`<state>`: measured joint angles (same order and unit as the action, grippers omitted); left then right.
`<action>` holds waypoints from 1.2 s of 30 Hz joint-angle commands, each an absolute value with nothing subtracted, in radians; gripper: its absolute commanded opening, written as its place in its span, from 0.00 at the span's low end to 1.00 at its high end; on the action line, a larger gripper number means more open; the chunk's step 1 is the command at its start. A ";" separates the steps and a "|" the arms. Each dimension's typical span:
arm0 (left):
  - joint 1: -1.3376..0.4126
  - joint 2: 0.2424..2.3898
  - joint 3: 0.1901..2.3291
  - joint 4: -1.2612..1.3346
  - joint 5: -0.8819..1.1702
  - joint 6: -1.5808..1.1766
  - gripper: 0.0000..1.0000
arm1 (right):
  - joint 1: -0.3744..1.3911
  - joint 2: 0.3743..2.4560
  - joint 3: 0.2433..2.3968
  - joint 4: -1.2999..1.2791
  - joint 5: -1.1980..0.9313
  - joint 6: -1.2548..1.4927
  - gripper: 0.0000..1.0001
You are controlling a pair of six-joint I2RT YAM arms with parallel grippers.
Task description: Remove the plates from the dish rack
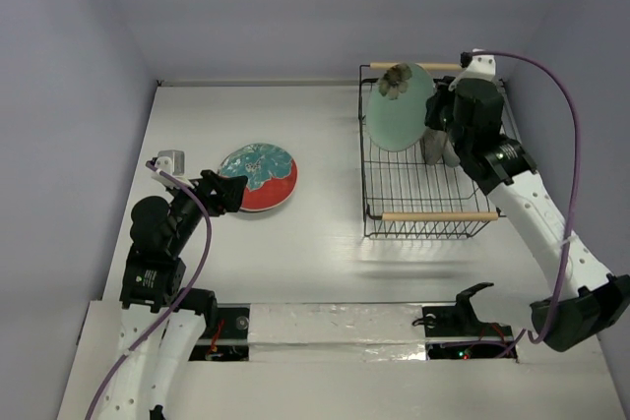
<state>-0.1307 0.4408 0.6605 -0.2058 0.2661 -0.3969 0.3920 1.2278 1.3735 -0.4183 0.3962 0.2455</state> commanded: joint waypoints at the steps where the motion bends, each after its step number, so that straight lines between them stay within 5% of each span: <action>1: -0.126 0.442 0.644 -0.152 0.275 -0.384 0.78 | 0.413 1.177 1.317 -0.048 0.085 0.456 0.00; 4: -0.126 0.445 0.644 -0.152 0.276 -0.384 0.78 | 0.480 1.264 1.293 0.067 -0.060 0.544 0.00; 11: -0.126 0.445 0.646 -0.153 0.276 -0.385 0.77 | 0.636 1.526 1.350 0.172 -0.041 0.638 0.00; 27: -0.126 0.448 0.643 -0.150 0.287 -0.383 0.77 | 0.735 1.937 1.503 0.258 -0.124 0.834 0.00; 36: -0.126 0.451 0.643 -0.149 0.287 -0.383 0.77 | 0.765 2.034 1.523 0.229 -0.120 0.830 0.16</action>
